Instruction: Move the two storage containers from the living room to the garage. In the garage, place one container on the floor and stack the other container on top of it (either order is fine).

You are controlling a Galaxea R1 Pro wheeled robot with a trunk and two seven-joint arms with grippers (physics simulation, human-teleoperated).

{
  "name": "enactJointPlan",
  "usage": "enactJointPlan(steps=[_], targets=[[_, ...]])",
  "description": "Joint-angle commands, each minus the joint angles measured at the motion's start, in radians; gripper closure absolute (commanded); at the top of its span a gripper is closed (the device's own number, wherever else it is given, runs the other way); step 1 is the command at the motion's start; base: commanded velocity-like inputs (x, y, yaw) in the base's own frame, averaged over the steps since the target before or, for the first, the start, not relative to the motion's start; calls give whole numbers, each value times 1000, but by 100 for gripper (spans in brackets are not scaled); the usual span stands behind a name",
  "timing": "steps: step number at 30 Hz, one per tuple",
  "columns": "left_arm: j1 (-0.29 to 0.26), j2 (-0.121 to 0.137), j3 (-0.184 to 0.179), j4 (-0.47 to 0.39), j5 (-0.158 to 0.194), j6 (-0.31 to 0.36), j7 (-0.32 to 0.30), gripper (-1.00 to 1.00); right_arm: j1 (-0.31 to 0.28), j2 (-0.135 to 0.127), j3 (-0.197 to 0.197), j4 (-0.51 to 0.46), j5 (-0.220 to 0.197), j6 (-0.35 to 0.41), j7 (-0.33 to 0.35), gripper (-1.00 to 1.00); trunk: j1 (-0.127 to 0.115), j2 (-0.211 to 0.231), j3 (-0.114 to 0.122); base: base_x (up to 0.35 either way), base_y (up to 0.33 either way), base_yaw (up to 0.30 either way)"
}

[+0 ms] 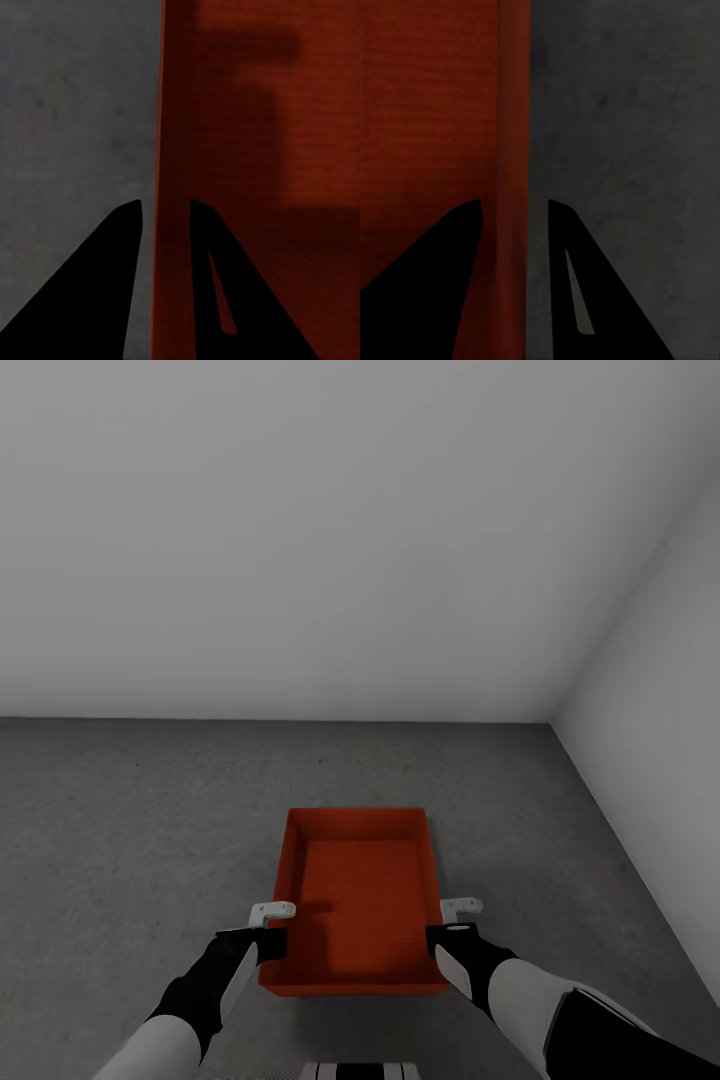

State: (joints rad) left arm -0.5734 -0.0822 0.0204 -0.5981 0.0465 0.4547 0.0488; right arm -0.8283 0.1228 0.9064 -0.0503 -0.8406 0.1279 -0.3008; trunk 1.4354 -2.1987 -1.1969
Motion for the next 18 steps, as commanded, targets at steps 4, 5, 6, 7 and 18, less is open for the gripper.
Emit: enactJointPlan(steps=[4,5,6,7,18], targets=[[0,1,-5,-3,12,5,12,100,0,-17,9,-3,-15,10,-15,100,0,0,-6,0,0,0],[0,1,-5,-3,12,5,12,100,1,-17,9,-3,-15,10,-15,100,0,0,-7,0,0,0],[0,1,-5,-3,12,5,12,100,1,-17,9,-3,-15,9,-15,100,0,0,-7,0,0,0],[0,0,-5,-3,12,5,13,100,1,-17,9,-3,-15,9,-15,100,0,0,-7,0,0,0],[0,0,-7,23,16,5,13,-100,1,-17,9,-3,-15,10,-49,-100,0,0,-8,0,0,0]])
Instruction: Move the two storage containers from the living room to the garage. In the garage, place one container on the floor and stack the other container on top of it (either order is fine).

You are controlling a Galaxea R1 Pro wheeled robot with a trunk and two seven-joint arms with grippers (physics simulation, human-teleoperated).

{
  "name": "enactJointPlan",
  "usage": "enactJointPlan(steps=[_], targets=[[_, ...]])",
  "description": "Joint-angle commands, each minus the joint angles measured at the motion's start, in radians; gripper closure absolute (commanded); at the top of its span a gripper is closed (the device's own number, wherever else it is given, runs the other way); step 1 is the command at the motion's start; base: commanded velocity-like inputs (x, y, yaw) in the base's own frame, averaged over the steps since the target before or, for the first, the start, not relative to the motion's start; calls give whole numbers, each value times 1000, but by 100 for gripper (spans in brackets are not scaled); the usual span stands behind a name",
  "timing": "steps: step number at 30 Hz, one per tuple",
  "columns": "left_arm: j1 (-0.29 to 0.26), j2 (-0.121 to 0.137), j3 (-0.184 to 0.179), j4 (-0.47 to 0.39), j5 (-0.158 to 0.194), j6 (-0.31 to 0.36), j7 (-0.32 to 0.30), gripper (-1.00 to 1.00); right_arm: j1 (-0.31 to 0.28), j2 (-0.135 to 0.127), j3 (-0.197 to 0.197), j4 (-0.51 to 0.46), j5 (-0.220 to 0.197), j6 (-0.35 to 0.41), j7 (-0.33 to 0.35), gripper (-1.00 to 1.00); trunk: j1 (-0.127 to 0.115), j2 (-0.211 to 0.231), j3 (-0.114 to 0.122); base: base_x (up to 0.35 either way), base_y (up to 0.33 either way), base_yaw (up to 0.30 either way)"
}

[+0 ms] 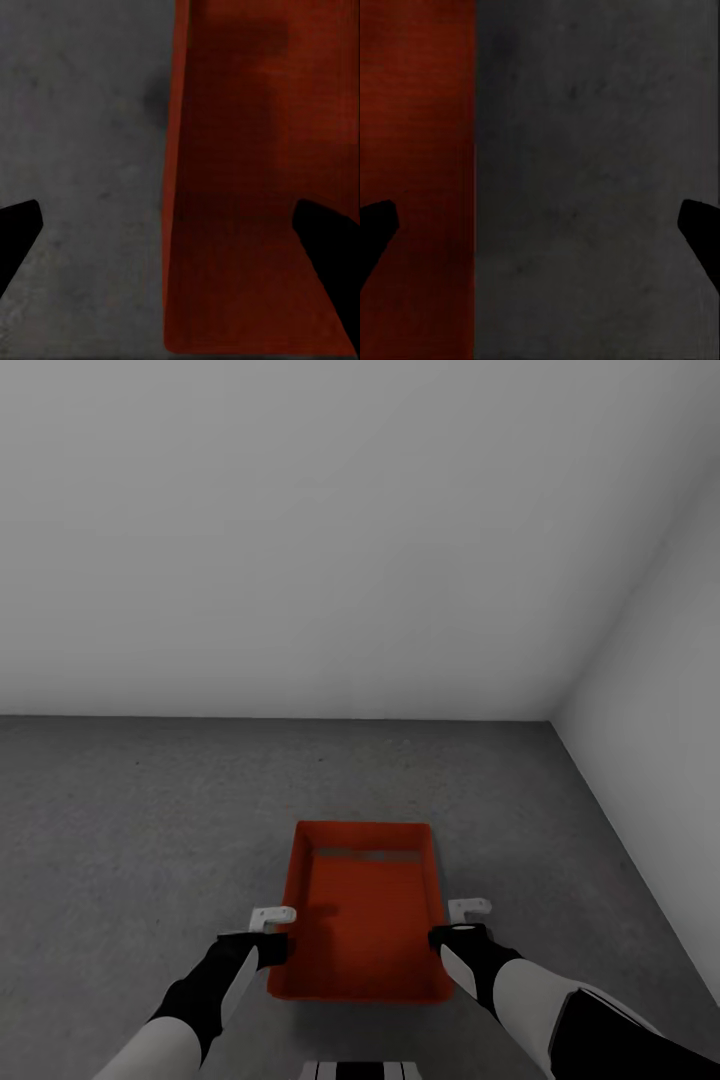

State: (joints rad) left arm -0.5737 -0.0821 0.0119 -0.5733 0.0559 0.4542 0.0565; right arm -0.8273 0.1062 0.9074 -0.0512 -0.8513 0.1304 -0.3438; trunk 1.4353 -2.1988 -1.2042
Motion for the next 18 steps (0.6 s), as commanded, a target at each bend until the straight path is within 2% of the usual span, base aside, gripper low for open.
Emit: enactJointPlan(steps=[1,18], targets=[[0,-1,1,5,6,5,5,-100,-1,0,8,-2,-4,7,-7,-100,0,0,-1,0,0,0],[0,0,0,14,4,4,4,-100,-1,-2,8,-2,-5,7,-9,-100,0,0,-1,0,0,0]])
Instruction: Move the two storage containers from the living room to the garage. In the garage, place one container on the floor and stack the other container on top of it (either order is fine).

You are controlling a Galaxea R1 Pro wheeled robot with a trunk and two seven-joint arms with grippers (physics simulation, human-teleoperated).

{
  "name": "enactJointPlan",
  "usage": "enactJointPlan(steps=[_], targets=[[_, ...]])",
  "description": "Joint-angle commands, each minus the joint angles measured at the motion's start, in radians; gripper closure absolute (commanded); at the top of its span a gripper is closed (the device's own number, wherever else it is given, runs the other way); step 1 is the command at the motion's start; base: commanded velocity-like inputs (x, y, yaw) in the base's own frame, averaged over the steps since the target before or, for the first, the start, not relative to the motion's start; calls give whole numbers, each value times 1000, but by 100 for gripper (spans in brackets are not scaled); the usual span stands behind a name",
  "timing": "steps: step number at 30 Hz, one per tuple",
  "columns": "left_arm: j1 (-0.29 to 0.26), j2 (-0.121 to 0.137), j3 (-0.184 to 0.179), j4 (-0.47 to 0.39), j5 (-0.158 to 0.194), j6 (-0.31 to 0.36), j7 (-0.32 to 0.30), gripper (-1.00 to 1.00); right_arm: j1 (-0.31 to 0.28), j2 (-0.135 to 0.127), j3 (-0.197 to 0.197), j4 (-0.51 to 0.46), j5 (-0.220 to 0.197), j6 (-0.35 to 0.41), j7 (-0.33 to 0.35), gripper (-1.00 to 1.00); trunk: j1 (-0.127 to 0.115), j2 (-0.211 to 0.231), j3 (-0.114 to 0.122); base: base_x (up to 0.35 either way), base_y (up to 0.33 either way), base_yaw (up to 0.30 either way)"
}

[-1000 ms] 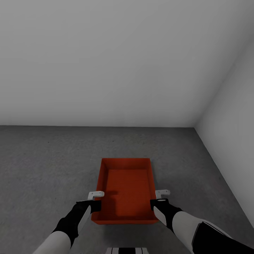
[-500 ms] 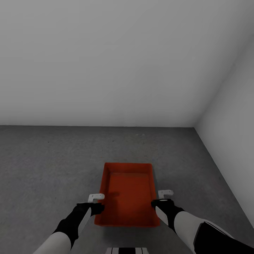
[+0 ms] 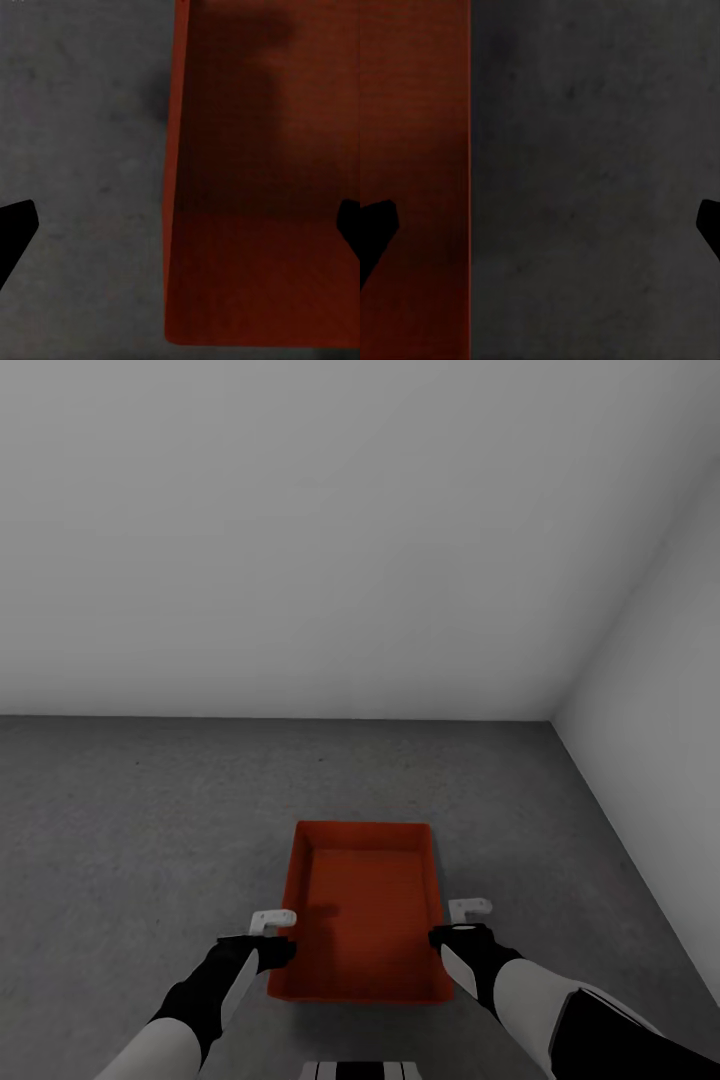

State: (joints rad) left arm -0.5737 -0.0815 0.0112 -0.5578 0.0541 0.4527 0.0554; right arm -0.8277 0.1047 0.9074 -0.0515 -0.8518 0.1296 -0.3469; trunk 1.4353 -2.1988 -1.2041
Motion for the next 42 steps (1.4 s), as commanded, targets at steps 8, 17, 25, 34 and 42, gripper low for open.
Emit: enactJointPlan(steps=[8,17,25,34,42], targets=[[0,-1,2,-12,8,4,4,-100,0,-1,8,-2,-4,8,-6,-100,0,0,-1,0,0,0],[0,-3,1,-16,6,4,5,-100,0,-2,8,-2,-4,8,-7,-100,-4,7,2,0,0,0],[0,-3,1,-15,7,4,5,-100,0,-2,8,-2,-4,9,-8,-100,-35,63,28,0,0,0],[0,-3,1,-14,7,4,5,-100,0,-1,9,-2,-3,7,-30,-100,-69,126,56,0,0,0],[0,-3,1,-13,7,4,5,-100,0,0,11,-2,-2,-4,-47,-100,-100,182,81,0,0,0]])
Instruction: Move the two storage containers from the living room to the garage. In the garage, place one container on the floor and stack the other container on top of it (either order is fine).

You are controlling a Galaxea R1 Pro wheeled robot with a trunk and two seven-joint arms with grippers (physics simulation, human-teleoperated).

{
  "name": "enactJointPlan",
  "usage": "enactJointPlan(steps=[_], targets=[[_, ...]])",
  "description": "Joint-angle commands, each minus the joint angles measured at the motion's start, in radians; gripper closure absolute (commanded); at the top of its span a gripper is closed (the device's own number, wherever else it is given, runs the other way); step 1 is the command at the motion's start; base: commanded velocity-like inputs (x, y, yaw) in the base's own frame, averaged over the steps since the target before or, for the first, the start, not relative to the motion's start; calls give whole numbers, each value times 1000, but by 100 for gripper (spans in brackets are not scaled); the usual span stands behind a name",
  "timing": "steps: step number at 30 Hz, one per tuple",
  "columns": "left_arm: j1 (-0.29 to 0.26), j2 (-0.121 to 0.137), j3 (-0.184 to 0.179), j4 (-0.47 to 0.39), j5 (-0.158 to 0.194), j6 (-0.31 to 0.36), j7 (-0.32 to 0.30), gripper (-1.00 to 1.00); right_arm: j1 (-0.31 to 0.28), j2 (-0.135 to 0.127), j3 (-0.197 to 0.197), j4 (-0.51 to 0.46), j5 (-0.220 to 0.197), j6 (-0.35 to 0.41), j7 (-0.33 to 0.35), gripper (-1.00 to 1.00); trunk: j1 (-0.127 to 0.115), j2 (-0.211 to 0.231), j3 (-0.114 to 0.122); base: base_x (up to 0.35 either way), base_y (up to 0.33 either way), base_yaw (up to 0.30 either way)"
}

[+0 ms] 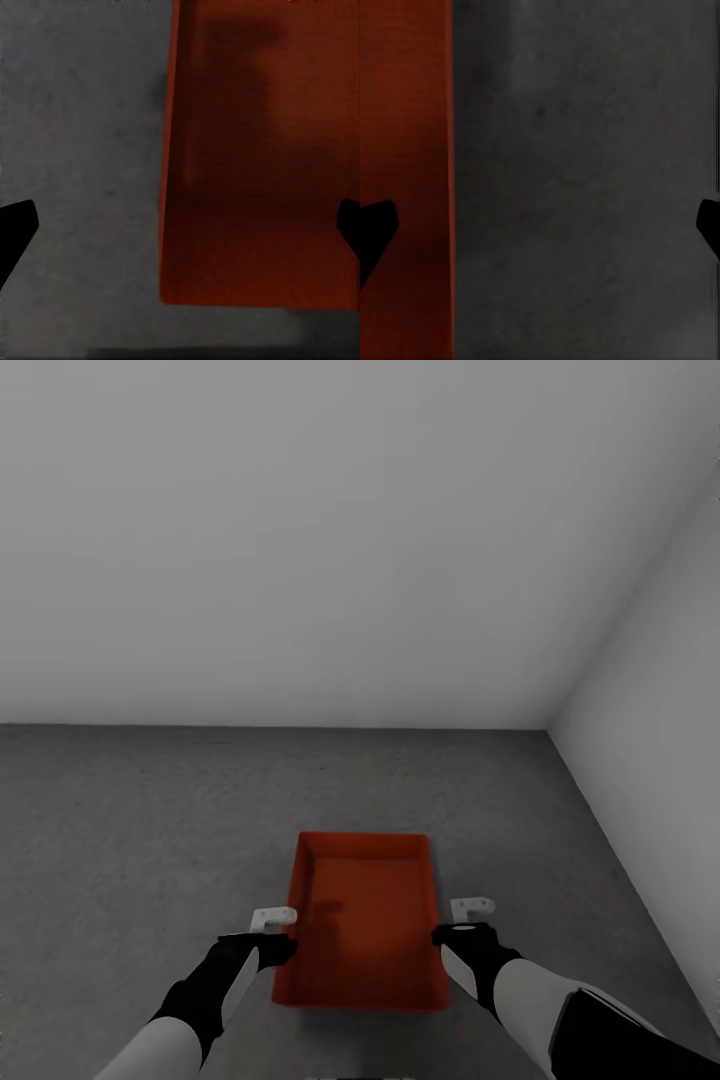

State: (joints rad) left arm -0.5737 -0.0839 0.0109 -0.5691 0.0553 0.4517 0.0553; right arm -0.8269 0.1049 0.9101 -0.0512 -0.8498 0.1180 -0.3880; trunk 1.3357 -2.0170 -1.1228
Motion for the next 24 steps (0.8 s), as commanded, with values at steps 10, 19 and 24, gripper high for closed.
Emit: enactJointPlan(steps=[10,19,24], targets=[[0,0,1,-2,5,5,6,-100,0,-2,8,-1,-4,4,-12,-100,-39,70,31,0,0,0],[0,-2,1,-2,5,5,6,-100,0,-1,7,-1,-5,4,-29,-100,-73,133,59,0,0,0],[0,-4,1,-3,6,5,6,-100,0,-1,7,-1,-6,3,-32,-100,-92,168,75,0,0,0]])
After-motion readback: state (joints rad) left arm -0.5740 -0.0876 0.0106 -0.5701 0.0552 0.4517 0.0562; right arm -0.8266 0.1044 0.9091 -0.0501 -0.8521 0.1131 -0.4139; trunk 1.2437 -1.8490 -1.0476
